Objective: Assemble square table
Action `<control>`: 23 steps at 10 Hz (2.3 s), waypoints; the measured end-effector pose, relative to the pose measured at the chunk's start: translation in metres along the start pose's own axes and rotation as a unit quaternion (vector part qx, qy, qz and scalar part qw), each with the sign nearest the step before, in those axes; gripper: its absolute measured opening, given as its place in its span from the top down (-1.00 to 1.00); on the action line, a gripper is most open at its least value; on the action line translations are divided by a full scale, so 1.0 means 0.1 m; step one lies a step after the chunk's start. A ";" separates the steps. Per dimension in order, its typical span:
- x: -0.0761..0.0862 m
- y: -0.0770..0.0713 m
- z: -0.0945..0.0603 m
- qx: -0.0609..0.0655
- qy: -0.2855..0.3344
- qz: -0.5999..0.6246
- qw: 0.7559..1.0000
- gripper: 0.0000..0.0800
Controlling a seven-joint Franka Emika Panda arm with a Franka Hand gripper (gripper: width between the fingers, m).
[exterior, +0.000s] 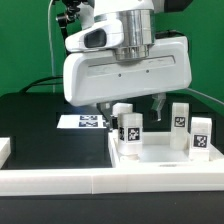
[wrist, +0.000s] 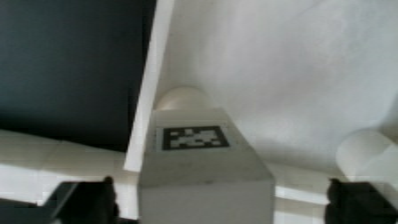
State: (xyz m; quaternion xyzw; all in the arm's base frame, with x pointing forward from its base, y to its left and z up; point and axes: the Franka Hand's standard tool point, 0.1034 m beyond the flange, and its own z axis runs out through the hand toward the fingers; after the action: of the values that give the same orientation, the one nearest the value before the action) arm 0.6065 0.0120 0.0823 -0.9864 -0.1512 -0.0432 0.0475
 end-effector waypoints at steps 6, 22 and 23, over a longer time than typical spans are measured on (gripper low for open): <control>-0.01 0.04 0.00 -0.001 0.000 0.029 1.000 0.23; -0.03 0.02 0.03 0.057 -0.017 0.695 0.716 0.26; -0.03 0.01 0.03 0.059 -0.018 0.707 0.705 0.26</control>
Offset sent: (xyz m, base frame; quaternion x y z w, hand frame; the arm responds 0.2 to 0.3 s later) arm 0.0000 0.0000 0.0000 0.0000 0.0000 0.0650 0.9979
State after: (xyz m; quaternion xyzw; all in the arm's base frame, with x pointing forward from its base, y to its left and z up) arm 0.6042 0.0104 0.0791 -0.8001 0.5872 0.0298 0.1194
